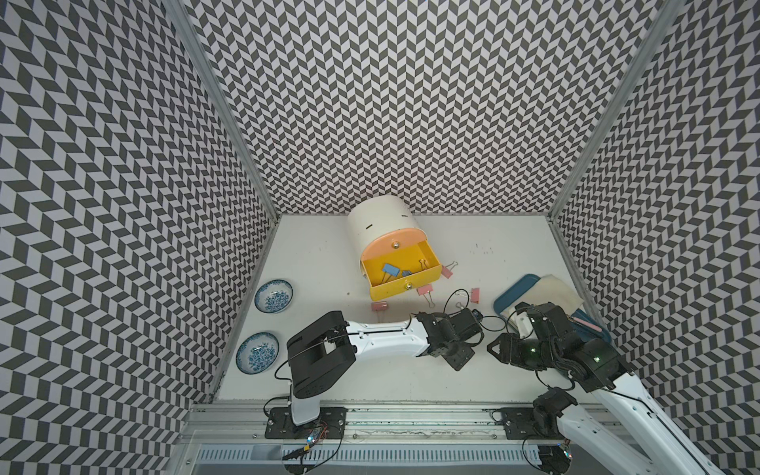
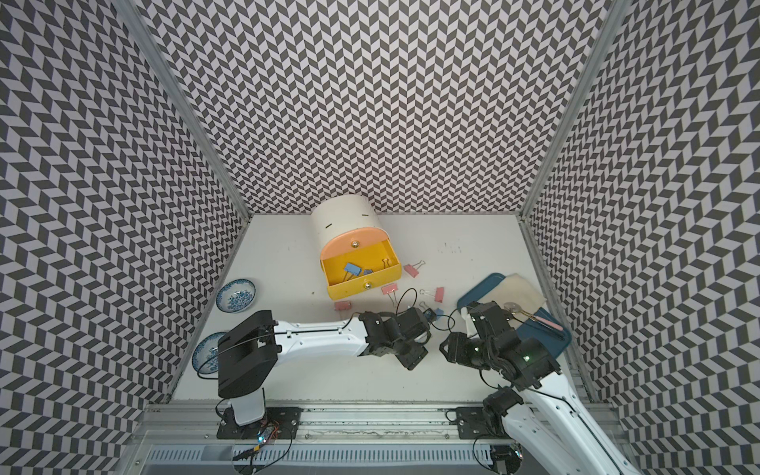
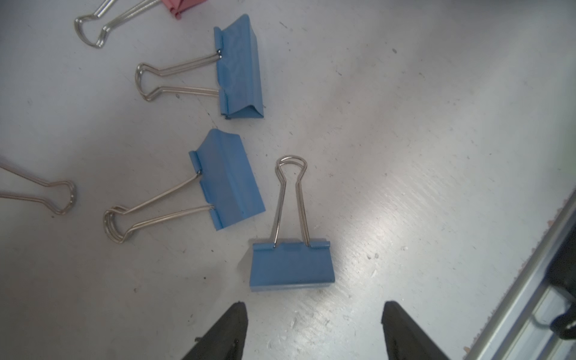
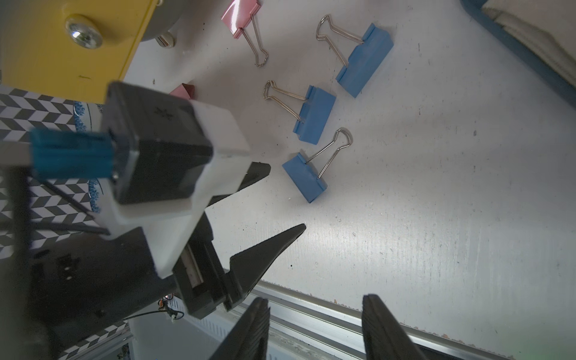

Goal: Put the binder clips in the drawer according to color
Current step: Pick up the binder clip at the center of the board.

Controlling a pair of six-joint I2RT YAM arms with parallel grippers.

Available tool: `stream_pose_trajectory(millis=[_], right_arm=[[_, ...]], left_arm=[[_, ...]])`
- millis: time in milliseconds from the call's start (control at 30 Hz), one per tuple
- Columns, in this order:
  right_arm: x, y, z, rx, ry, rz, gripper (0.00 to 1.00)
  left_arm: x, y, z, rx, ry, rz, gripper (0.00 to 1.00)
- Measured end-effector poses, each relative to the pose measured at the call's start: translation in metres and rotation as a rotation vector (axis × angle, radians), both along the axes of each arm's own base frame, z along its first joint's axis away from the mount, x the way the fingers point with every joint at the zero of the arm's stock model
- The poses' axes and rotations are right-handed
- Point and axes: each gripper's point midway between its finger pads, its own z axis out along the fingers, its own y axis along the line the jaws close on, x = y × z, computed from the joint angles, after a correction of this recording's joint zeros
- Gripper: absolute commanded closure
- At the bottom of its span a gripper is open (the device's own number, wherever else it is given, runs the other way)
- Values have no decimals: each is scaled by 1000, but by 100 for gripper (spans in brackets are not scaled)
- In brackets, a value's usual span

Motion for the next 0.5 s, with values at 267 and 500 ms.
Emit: stream_pose_trajectory(millis=[267,500], right_arm=[[-6,-2,0,2,11,1,48],[-7,-2,0,1,14,1,48]], left_arm=[[7,-4,-13,33,-7,-6,27],[7,-2,-23,58,-2,-12,27]])
